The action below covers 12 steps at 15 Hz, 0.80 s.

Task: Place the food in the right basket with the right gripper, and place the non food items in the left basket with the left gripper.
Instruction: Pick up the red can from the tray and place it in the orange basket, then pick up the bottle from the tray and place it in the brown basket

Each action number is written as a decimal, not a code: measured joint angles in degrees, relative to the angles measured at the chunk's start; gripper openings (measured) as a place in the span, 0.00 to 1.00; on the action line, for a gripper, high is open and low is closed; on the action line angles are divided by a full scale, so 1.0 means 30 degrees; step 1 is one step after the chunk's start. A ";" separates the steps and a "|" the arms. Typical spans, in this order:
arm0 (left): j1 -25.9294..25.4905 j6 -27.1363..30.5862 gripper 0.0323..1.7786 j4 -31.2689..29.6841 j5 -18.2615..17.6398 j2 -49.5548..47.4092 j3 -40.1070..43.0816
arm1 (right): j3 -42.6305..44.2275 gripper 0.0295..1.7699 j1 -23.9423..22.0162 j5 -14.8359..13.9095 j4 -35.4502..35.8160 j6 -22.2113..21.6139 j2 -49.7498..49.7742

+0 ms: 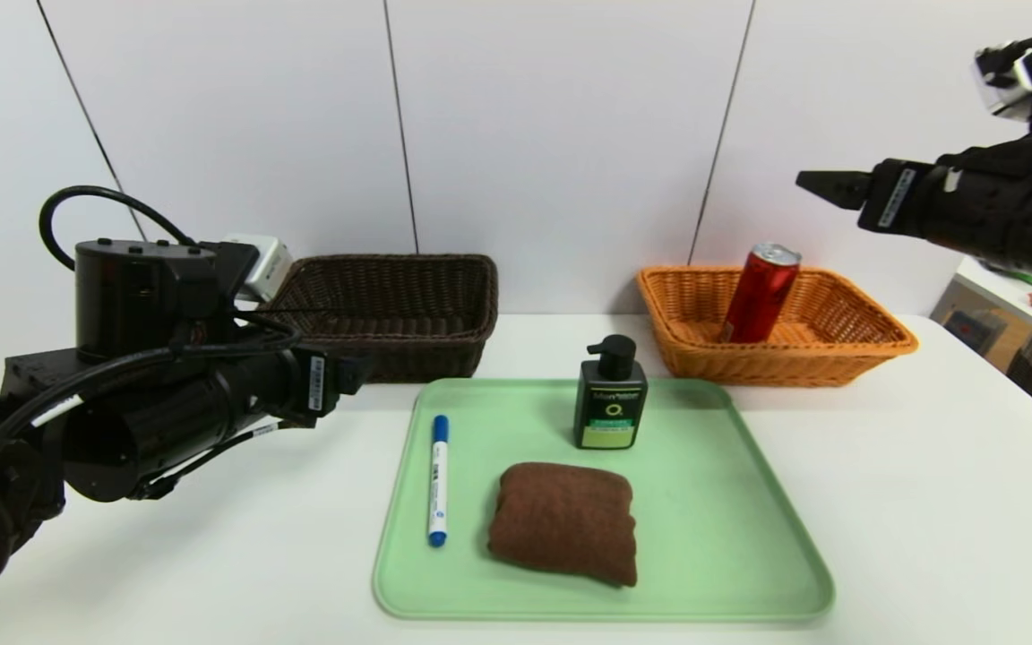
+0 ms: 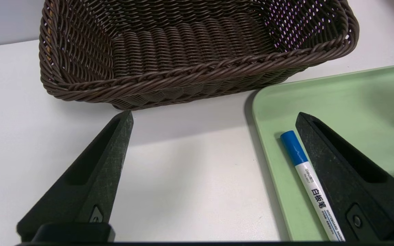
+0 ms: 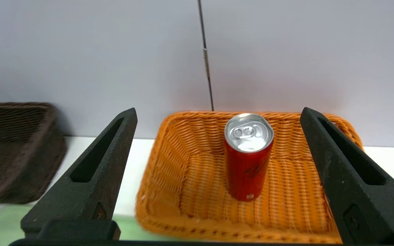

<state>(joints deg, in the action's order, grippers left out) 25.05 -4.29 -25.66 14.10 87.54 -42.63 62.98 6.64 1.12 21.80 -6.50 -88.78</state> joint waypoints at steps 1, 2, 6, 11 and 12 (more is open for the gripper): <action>0.0008 0.0000 0.95 0.0000 -0.0008 -0.0122 0.0126 | -0.0102 0.93 0.0024 0.0065 -0.1231 -0.0130 0.1085; 0.0008 0.0000 0.95 0.0000 -0.0008 -0.0260 0.0207 | -0.0341 0.94 0.0024 0.0219 -0.2434 -0.0297 0.2076; 0.0028 0.0028 0.95 0.0138 0.0020 -0.0874 0.0455 | -0.2280 0.95 0.0037 0.2272 -0.3860 -0.0020 0.4787; 0.0605 0.0089 0.95 0.0085 0.0268 -0.1601 0.1036 | -0.4750 0.96 -0.0012 0.5185 -0.4632 0.1304 0.7001; 0.1020 0.0065 0.95 0.0037 0.0605 -0.1719 0.1304 | -0.5474 0.96 0.0106 0.5348 -0.4458 0.1369 0.7205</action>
<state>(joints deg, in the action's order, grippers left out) 28.11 -4.10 -25.55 15.92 82.38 -38.72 46.56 6.96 17.16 8.42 -2.39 -67.17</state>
